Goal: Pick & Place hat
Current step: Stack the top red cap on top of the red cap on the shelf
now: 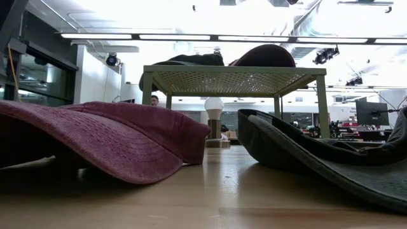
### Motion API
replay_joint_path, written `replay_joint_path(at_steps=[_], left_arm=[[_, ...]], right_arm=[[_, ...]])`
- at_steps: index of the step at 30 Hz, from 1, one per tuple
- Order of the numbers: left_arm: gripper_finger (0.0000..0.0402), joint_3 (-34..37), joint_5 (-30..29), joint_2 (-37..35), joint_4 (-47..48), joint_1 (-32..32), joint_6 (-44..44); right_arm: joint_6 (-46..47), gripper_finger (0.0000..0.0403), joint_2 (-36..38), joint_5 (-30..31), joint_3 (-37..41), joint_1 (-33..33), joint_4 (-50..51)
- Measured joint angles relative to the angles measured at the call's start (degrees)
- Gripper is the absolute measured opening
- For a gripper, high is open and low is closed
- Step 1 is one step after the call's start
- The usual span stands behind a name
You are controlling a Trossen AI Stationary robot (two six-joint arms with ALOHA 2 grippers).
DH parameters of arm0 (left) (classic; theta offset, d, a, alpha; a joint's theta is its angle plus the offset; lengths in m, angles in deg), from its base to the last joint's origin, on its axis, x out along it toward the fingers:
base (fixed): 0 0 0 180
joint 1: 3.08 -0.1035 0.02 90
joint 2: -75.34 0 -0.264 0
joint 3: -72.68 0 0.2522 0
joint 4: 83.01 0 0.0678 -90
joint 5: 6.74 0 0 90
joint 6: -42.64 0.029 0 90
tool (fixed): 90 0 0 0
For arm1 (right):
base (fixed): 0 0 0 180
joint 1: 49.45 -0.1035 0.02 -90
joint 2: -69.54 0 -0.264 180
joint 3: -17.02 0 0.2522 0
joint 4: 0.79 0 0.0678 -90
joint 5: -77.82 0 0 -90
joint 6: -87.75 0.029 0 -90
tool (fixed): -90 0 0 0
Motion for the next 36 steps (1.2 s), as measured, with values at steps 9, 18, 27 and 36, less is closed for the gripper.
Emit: replay_joint_path(at_steps=[9, 18, 27, 36], left_arm=[[0.0038, 0.0, 2.9, -0.2, -15.5, 0.0, 0.3], [0.0038, 0.0, 2.5, -0.2, -18.0, 0.0, 1.2], [0.0038, 0.0, 3.2, 0.0, -18.6, 0.0, 1.2], [0.0038, 0.0, -1.1, 0.0, -21.2, 0.0, 1.2]], right_arm=[[4.7, 0.0011, 0.0, 1.3, 0.0, 0.0, -5.5], [6.2, 0.0035, 0.2, 2.7, 0.0, 0.0, -10.8], [3.4, 0.0052, 3.1, 10.8, 0.0, 0.0, -12.5], [1.9, 0.0043, 4.9, 17.3, 0.0, -0.1, -19.6]])
